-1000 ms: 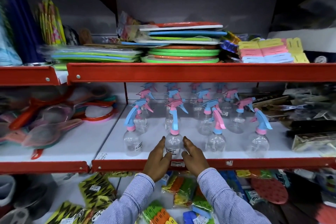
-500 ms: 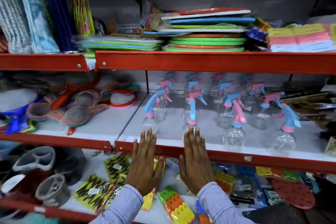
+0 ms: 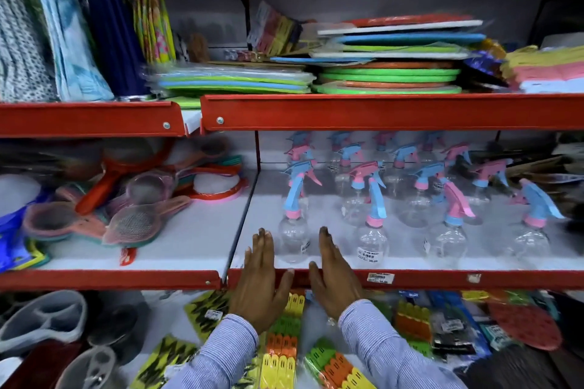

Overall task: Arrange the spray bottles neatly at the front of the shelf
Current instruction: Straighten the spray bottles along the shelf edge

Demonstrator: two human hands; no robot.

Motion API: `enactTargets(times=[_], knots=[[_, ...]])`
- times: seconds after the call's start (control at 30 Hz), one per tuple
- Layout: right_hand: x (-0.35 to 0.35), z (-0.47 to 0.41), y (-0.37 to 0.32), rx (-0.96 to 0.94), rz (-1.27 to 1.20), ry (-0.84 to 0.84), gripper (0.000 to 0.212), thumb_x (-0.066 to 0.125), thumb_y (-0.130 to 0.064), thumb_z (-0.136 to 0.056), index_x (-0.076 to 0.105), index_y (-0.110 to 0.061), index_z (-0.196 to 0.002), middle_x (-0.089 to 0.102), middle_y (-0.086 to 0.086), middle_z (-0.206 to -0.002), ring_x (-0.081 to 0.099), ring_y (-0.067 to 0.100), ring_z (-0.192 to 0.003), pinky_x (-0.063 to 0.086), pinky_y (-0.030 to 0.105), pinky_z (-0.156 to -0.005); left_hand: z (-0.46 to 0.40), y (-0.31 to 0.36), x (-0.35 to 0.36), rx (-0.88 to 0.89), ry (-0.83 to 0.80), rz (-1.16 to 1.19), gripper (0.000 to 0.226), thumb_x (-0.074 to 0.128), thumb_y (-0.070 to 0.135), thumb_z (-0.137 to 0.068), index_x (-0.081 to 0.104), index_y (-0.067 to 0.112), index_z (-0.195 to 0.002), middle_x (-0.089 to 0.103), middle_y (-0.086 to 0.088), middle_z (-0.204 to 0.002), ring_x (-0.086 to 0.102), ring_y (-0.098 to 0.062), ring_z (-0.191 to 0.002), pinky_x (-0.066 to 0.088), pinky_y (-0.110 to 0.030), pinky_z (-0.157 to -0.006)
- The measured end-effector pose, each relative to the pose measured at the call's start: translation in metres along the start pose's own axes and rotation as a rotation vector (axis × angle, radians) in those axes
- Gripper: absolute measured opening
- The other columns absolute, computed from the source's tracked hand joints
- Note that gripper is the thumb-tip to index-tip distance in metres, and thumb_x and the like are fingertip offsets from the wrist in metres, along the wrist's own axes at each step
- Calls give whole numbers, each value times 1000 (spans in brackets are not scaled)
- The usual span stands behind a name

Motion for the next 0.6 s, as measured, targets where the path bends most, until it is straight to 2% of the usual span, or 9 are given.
enactTargets(times=[0.1, 0.2, 0.3, 0.37, 0.43, 0.47, 0.5, 0.6], knots=[[0, -14, 3, 123, -128, -15, 69, 41, -22, -95, 3, -17, -152, 16, 7, -161, 26, 21, -145, 24, 28, -116, -13, -4, -3, -7, -51, 220, 76, 41, 39, -96, -7, 16, -150, -7, -3, -162, -2, -15, -150, 6, -35, -123], [-1, -26, 4, 188, -182, -55, 65, 41, -14, -94, 9, -13, -151, 24, 10, -159, 31, 23, -143, 25, 25, -113, -25, -6, -8, -98, -70, 414, 73, 50, 25, -94, 6, 12, -151, 11, -6, -162, 17, -17, -148, 16, -30, -119], [0, -31, 2, 201, -222, -108, 61, 40, -9, -94, 17, -12, -150, 31, 11, -156, 36, 22, -141, 27, 22, -111, -31, -3, -9, -117, -82, 475, 68, 51, 18, -91, 18, 15, -150, 24, -1, -158, 27, -15, -144, 20, -21, -114], [-1, -30, -1, 191, -229, -116, 59, 41, -7, -94, 22, -11, -149, 36, 11, -154, 38, 21, -140, 27, 21, -111, -29, 3, -14, -76, -56, 499, 61, 51, 16, -90, 27, 31, -144, 32, 19, -149, 34, 1, -135, 20, -6, -107], [-1, -27, -3, 182, -229, -107, 58, 42, -6, -93, 25, -11, -148, 40, 10, -151, 40, 21, -138, 30, 25, -114, -26, 5, -17, -43, -28, 507, 61, 50, 18, -86, 24, 48, -132, 29, 36, -133, 31, 24, -118, 17, 11, -92], [-2, -25, -4, 176, -229, -103, 58, 42, -6, -92, 25, -11, -148, 40, 10, -151, 40, 20, -138, 31, 28, -115, -24, 5, -16, -50, -32, 501, 61, 49, 20, -85, 24, 45, -135, 27, 34, -135, 28, 25, -118, 16, 12, -90], [-3, -23, -4, 171, -231, -102, 59, 42, -6, -92, 25, -11, -148, 40, 10, -151, 40, 20, -138, 32, 30, -116, -22, 5, -14, -68, -45, 496, 62, 48, 21, -86, 24, 36, -142, 29, 26, -141, 28, 18, -123, 17, 8, -96], [-5, -14, -4, 159, -245, -96, 59, 42, -6, -91, 26, -12, -148, 40, 9, -151, 41, 17, -138, 32, 30, -116, -17, 1, -9, -101, -70, 489, 64, 48, 20, -90, 23, 15, -149, 33, 2, -153, 31, -6, -138, 21, -18, -111]])
Point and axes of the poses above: each hand's wrist, its own z-axis away from the middle knuckle, its own x-axis out of the palm, y = z × x, the point moved 9 cm from there along -z, towards the middle knuckle
